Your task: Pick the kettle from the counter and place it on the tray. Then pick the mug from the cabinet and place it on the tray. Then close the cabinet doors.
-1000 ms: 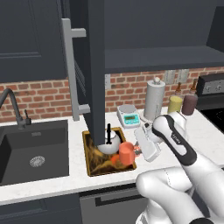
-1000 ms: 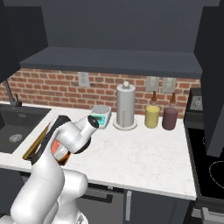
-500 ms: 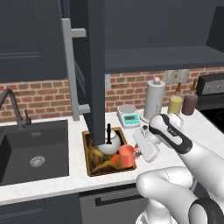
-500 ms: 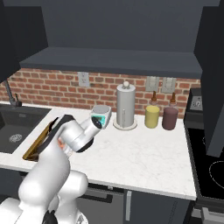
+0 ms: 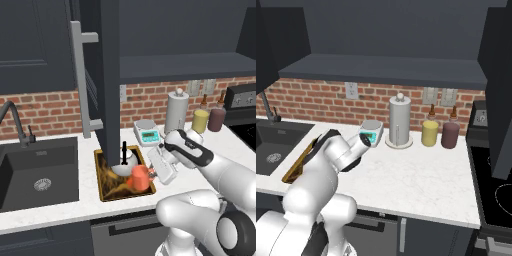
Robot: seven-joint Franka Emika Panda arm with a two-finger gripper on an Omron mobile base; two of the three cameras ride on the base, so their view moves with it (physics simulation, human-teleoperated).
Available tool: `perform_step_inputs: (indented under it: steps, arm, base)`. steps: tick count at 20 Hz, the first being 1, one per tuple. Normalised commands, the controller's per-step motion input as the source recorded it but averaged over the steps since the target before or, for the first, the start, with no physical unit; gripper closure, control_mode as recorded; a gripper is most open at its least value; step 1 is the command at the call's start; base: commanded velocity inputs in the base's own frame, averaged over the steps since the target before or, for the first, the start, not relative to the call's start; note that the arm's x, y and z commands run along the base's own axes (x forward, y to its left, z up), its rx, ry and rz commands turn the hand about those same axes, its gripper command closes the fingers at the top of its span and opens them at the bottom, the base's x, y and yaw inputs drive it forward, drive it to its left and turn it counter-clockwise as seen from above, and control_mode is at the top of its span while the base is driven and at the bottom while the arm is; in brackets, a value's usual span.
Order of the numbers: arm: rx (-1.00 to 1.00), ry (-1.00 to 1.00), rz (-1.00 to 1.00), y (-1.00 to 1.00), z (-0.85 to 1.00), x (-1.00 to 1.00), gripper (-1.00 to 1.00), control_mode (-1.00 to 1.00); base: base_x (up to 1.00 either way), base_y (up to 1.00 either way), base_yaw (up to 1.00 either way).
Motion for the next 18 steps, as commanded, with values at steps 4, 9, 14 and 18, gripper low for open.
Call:
perform_step_inputs:
  steps: [4, 9, 14, 18]
  arm:
    - [0.0, 0.0, -0.01, 0.16, -0.1, 0.2, 1.0, -1.0]
    - [0.0, 0.0, -0.01, 0.1, -0.15, 0.2, 1.0, -1.0]
    - [0.0, 0.0, -0.01, 0.09, -0.23, 0.15, 1.0, -1.0]
    - [0.0, 0.0, 0.0, 0.06, -0.21, 0.06, 1.0, -1.0]
  base:
    - [0.0, 0.0, 0.0]
    - [0.0, 0.0, 0.0]
    - [0.0, 0.0, 0.0]
    - [0.0, 0.0, 0.0]
